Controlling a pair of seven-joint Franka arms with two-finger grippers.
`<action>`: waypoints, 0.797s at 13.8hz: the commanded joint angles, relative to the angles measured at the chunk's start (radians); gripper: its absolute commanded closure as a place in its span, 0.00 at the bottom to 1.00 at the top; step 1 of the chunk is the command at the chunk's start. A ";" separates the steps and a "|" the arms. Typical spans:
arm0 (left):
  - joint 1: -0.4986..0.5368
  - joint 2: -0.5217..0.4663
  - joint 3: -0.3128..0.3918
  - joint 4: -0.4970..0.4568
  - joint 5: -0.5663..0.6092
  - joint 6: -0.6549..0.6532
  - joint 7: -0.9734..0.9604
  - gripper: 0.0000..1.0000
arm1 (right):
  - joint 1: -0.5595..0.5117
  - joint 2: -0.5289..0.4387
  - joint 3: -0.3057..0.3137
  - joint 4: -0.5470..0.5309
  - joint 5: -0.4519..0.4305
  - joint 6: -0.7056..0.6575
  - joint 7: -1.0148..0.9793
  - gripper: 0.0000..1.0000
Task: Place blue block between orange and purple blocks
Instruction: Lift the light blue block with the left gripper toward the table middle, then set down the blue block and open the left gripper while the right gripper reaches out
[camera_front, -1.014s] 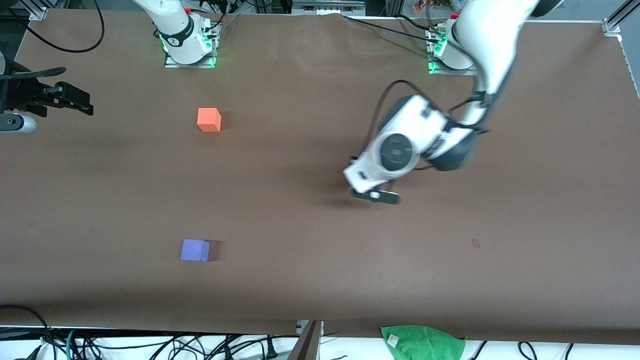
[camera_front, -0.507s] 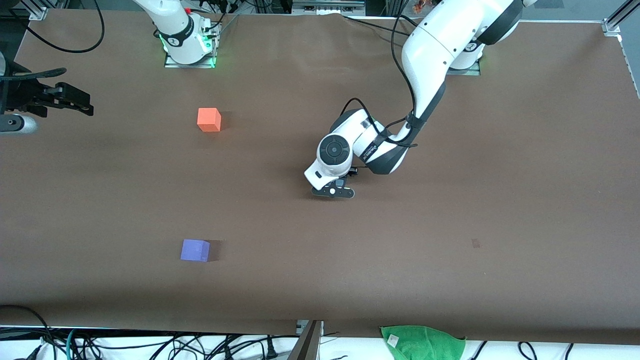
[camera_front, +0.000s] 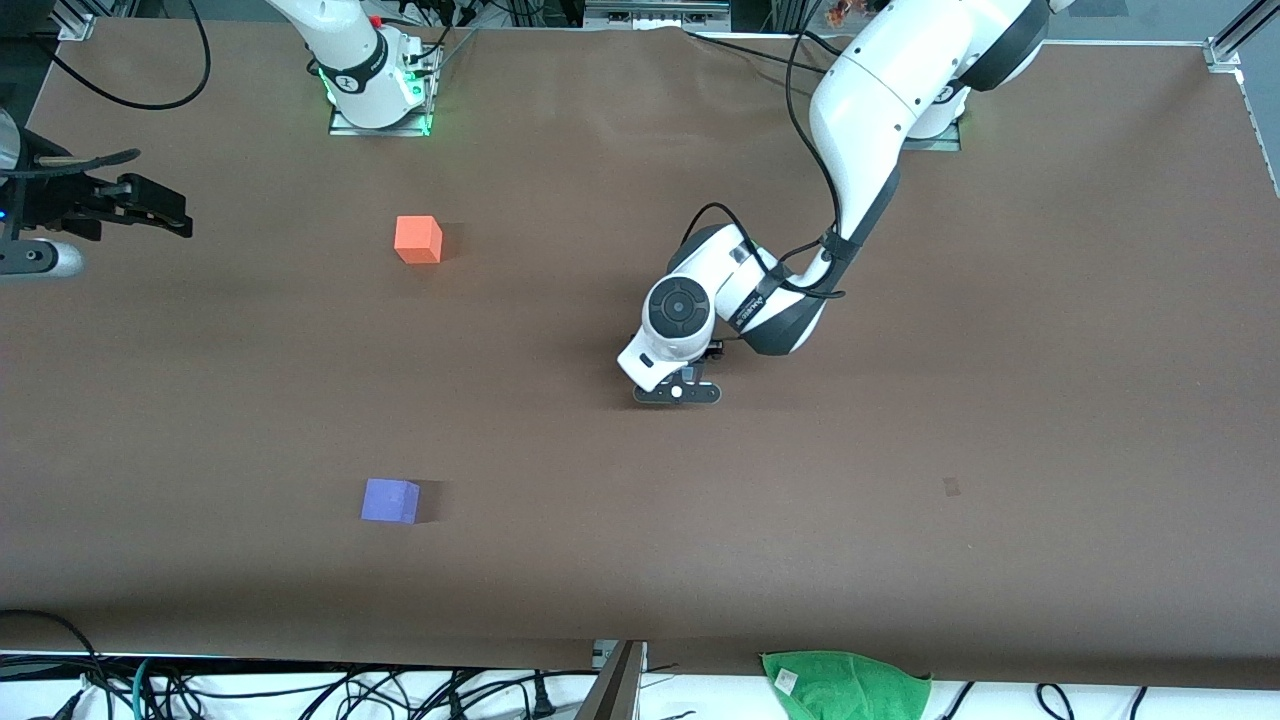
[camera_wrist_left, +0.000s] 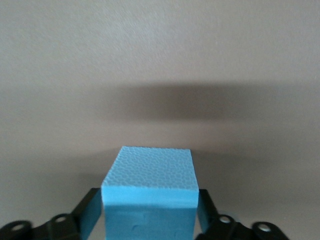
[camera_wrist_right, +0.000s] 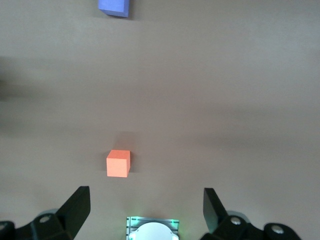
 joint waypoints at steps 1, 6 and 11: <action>0.023 -0.054 -0.004 0.015 0.015 -0.076 -0.016 0.00 | -0.009 0.012 -0.001 -0.005 0.036 0.017 -0.015 0.00; 0.134 -0.300 -0.008 0.027 0.015 -0.367 -0.012 0.00 | -0.005 0.045 -0.001 -0.008 0.035 0.031 -0.017 0.00; 0.391 -0.469 0.003 0.031 0.027 -0.495 0.005 0.00 | 0.081 0.088 0.006 -0.007 0.030 0.053 0.000 0.00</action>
